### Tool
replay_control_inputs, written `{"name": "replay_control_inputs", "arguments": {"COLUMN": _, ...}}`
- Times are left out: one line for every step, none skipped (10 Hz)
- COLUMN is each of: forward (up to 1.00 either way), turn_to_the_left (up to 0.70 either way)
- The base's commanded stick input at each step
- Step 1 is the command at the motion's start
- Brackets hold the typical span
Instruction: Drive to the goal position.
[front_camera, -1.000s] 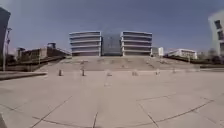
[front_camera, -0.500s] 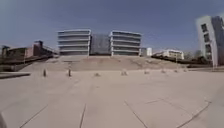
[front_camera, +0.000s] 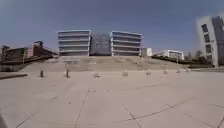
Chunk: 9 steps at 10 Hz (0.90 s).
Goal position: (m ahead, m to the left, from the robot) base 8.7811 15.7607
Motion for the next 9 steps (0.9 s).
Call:
{"name": "replay_control_inputs", "arguments": {"forward": 0.70, "turn_to_the_left": 0.00}}
{"name": "replay_control_inputs", "arguments": {"forward": 0.70, "turn_to_the_left": 0.00}}
{"name": "replay_control_inputs", "arguments": {"forward": 0.70, "turn_to_the_left": 0.00}}
{"name": "replay_control_inputs", "arguments": {"forward": 0.70, "turn_to_the_left": 0.01}}
{"name": "replay_control_inputs", "arguments": {"forward": 0.70, "turn_to_the_left": 0.06}}
{"name": "replay_control_inputs", "arguments": {"forward": 0.70, "turn_to_the_left": 0.22}}
{"name": "replay_control_inputs", "arguments": {"forward": 0.70, "turn_to_the_left": 0.29}}
{"name": "replay_control_inputs", "arguments": {"forward": 0.70, "turn_to_the_left": 0.13}}
{"name": "replay_control_inputs", "arguments": {"forward": 0.70, "turn_to_the_left": 0.02}}
